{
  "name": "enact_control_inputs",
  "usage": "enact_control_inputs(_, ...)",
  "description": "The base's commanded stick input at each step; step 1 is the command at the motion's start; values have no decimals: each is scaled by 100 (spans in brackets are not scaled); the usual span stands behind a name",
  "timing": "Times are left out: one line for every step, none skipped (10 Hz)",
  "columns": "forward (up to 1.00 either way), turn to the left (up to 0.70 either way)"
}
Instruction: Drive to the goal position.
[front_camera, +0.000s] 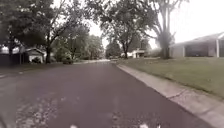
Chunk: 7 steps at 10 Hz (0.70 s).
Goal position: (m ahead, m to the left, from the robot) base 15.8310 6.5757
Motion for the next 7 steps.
enact_control_inputs(70,0)
enact_control_inputs(70,0)
enact_control_inputs(70,0)
enact_control_inputs(70,0)
enact_control_inputs(70,0)
enact_control_inputs(70,0)
enact_control_inputs(70,0)
